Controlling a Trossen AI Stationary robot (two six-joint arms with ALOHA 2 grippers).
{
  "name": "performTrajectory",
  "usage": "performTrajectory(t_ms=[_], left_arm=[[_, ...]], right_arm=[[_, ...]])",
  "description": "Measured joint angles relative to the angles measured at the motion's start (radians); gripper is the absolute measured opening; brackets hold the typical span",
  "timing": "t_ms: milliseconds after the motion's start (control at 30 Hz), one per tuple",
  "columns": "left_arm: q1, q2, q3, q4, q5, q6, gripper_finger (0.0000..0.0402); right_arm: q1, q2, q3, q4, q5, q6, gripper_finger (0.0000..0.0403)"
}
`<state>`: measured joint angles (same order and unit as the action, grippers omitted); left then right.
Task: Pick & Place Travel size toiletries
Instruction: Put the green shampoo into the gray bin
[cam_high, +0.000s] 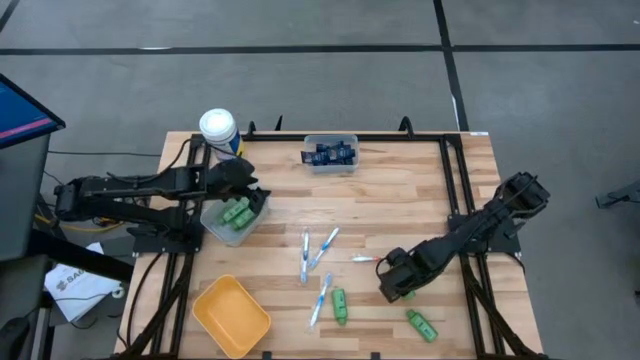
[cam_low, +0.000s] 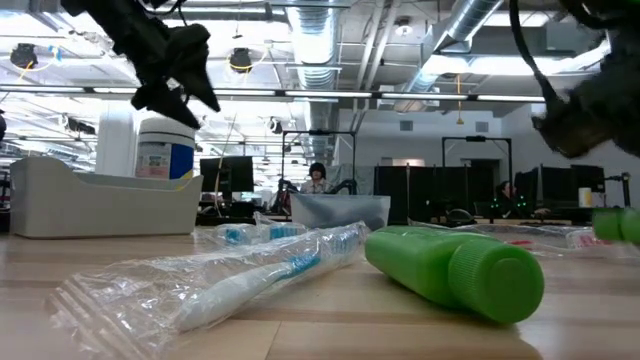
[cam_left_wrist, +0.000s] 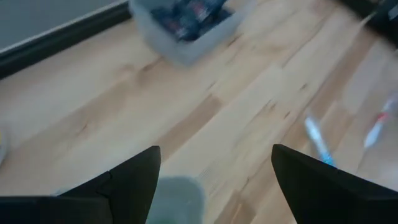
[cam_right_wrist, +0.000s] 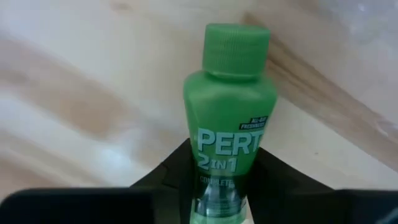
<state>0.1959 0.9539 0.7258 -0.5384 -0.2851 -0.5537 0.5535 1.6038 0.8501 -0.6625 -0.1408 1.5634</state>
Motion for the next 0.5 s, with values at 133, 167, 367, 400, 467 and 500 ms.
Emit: performTrajectory(t_ms=[133,167,367,400,467,500], left_arm=[[0.012,0.000,0.000,0.112,0.043,0.000,0.0302],[0.016,0.000,0.000,0.148,0.055,0.000,0.0302],[0.078,0.001,-0.028,0.442,0.166,0.000,0.0302],[0.094,0.006,-0.037,0.497,0.208,-0.002,0.0302],[0.127,0.017,-0.048,0.581,0.287,-0.003,0.0302],[0.143,0.025,-0.051,0.619,0.325,-0.003,0.0302]], right_arm=[[-0.051,-0.094,0.000,-0.014,0.059,-0.087,0.0122],[-0.071,-0.125,0.000,-0.015,0.084,-0.111,0.0124],[-0.245,-0.304,0.000,0.026,0.239,-0.362,0.0120],[-0.282,-0.328,0.000,0.043,0.250,-0.419,0.0120],[-0.362,-0.360,0.001,0.099,0.254,-0.534,0.0120],[-0.399,-0.371,0.001,0.125,0.254,-0.584,0.0120]])
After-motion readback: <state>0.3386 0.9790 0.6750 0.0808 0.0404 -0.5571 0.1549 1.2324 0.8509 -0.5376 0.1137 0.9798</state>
